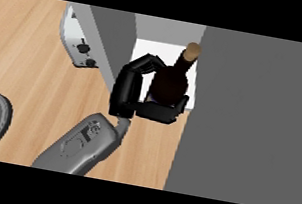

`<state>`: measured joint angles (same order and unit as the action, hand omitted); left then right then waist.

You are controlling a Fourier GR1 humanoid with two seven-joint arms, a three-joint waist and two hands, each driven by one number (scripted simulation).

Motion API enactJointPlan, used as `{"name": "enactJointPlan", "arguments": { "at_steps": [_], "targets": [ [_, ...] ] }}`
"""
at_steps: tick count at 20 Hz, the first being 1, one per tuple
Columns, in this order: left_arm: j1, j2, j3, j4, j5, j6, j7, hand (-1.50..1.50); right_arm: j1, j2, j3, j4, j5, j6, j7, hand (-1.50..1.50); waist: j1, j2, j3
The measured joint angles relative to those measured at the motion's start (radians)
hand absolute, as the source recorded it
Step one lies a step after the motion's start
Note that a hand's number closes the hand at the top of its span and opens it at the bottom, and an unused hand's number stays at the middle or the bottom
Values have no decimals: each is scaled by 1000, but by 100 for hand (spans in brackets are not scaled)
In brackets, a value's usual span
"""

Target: Pick up the wine, place it into the cabinet and close the cabinet

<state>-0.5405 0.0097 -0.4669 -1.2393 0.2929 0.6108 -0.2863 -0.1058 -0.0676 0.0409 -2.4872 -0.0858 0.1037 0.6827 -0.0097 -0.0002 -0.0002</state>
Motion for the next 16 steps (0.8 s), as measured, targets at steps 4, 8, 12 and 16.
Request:
{"name": "enactJointPlan", "arguments": {
  "at_steps": [4,8,12,16],
  "targets": [
    [-3,-6,9,55,11,6,-65,150,13,5,7,2,0,7,-15,-150,-1,0,0],
    [-31,-8,50,137,39,-13,-121,150,10,5,0,4,0,10,-18,-150,-3,1,0],
    [-92,-9,89,206,73,-22,-142,150,23,12,5,5,1,15,-36,-150,-4,1,0],
    [-112,-9,122,260,86,-54,-157,150,21,16,16,1,1,7,-25,-150,-4,1,0]
  ]
}}
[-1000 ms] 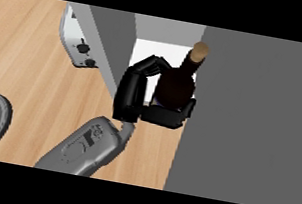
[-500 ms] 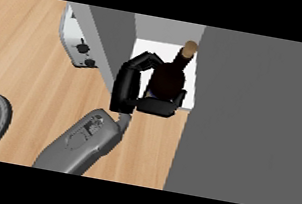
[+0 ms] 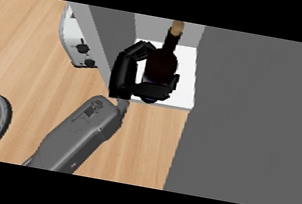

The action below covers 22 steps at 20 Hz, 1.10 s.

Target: Pick up the wine, place it into the cabinet and close the cabinet

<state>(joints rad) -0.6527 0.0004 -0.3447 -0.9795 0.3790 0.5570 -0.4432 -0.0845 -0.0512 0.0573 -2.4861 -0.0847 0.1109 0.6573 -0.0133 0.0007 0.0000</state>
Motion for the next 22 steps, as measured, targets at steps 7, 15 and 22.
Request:
{"name": "enactJointPlan", "arguments": {
  "at_steps": [7,15,22],
  "targets": [
    [-90,1,66,135,39,-69,-19,150,27,2,-7,2,-4,18,-22,-150,-5,1,0],
    [-202,1,99,319,76,-78,-51,150,41,11,-8,8,-10,29,-42,-150,-12,3,0],
    [-297,5,143,445,66,-68,-115,150,42,11,-18,15,-21,46,-55,-150,-17,5,0]
  ]
}}
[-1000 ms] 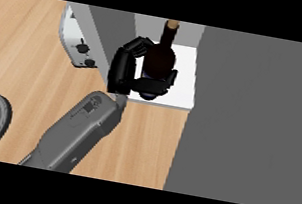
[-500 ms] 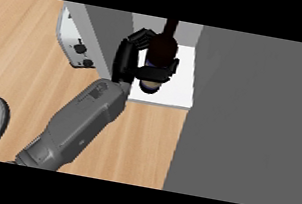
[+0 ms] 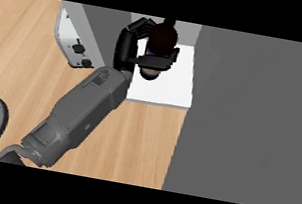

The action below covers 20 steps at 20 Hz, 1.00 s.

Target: Pick up the wine, place it into the cabinet and close the cabinet

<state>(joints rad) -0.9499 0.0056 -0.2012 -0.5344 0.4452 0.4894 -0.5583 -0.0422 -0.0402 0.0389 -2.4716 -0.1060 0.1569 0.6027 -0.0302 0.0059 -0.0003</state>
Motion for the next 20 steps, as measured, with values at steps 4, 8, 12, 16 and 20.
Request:
{"name": "enactJointPlan", "arguments": {
  "at_steps": [4,8,12,16,20],
  "targets": [
    [-44,-3,25,68,-3,19,-63,150,-25,-4,-13,6,-4,-1,12,-150,-3,2,0],
    [-80,-4,52,142,11,19,-126,150,-14,3,-7,6,-8,8,3,-150,-13,4,0],
    [-128,-2,81,211,24,2,-135,150,-18,10,1,9,-10,9,-1,-150,-18,6,-1],
    [-147,-1,128,246,58,-36,-139,150,-9,23,18,13,-7,5,-6,-150,-17,6,0],
    [-160,-5,169,281,93,-71,-150,150,-26,22,19,12,-9,2,7,-150,-23,8,0]
  ]
}}
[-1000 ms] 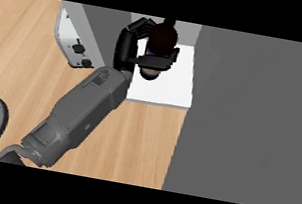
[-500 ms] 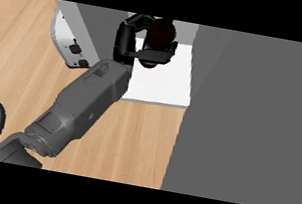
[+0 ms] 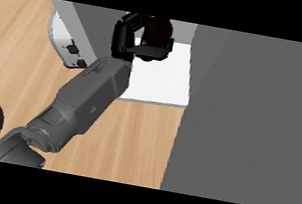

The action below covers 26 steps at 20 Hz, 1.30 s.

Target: Pick up the wine, place it into the cabinet and close the cabinet

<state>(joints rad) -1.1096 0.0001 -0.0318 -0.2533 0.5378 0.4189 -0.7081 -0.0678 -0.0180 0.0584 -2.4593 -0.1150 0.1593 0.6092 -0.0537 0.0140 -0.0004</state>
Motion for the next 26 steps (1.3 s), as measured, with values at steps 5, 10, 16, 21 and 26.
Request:
{"name": "enactJointPlan", "arguments": {
  "at_steps": [5,10,16,21,26],
  "targets": [
    [-17,0,32,44,9,-37,-23,150,-15,-1,-2,4,-2,1,8,-150,-4,1,2],
    [-29,2,46,79,11,-42,-49,150,-11,3,15,5,1,-1,1,-150,-8,2,1],
    [-40,4,47,120,-11,-22,-54,-150,-7,4,23,7,2,2,-6,-150,-11,2,3],
    [-52,10,48,156,-26,29,-39,-150,19,9,37,6,3,14,-30,-150,-20,9,1],
    [-37,5,39,175,-46,59,-57,-150,5,7,43,10,7,1,-30,-150,-22,11,1]
  ]
}}
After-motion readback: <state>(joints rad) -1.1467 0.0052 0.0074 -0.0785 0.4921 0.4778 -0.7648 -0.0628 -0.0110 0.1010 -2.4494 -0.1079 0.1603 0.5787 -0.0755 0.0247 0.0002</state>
